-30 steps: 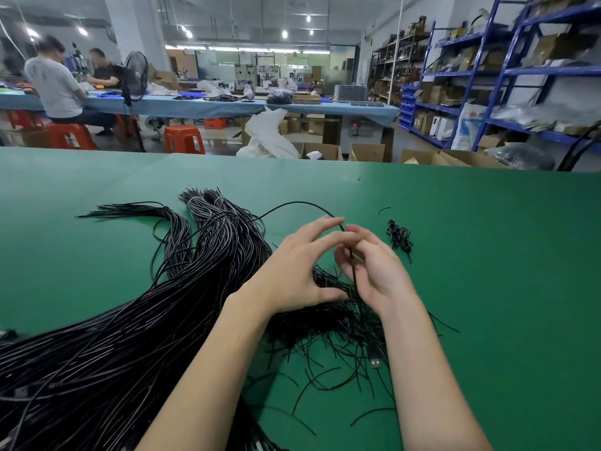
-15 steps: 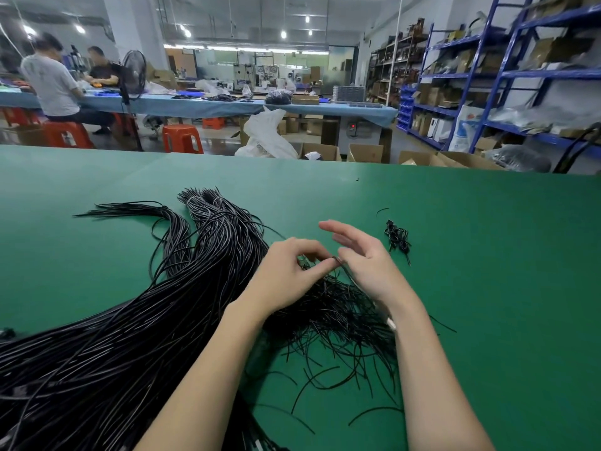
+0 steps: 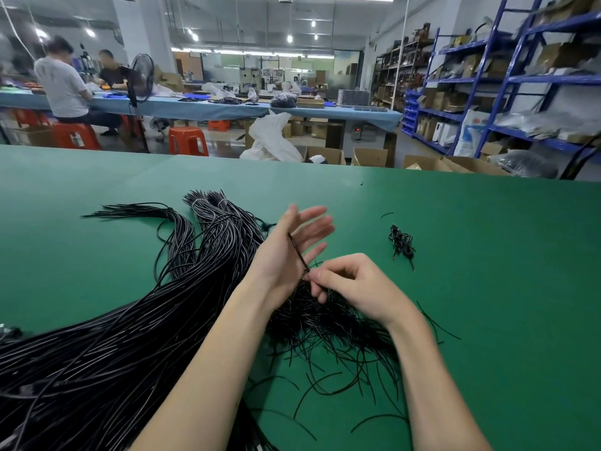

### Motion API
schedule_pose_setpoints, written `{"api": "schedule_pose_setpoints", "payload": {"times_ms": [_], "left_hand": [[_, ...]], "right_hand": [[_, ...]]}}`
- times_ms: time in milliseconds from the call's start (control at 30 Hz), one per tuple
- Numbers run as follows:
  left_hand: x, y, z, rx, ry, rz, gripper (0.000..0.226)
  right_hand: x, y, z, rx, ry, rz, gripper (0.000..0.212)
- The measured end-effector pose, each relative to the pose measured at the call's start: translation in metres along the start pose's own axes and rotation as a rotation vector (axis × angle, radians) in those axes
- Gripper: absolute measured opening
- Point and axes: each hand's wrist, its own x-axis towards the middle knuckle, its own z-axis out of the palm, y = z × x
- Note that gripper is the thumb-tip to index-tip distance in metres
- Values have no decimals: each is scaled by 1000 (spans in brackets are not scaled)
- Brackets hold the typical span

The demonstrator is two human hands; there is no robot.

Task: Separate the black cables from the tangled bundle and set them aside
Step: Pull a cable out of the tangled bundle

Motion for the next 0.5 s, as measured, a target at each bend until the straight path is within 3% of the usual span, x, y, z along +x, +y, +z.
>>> {"api": "schedule_pose_setpoints", "payload": {"times_ms": [133,333,433,500], "left_hand": [[0,13,-9,-331,-31,45,51],[-5,10,14,-263,-283,-7,70],[-6,9,20,-256,-306,4,72],[-6,10,18,-286,-289,10,71]], "right_hand": [[-13,-19,-19,58,-71,-26,32],[-40,-59,-60,185,-216,-86,42],[-37,-56,-54,83,-103,51,37],[-31,-51,-44,-9,-146,156,34]]}}
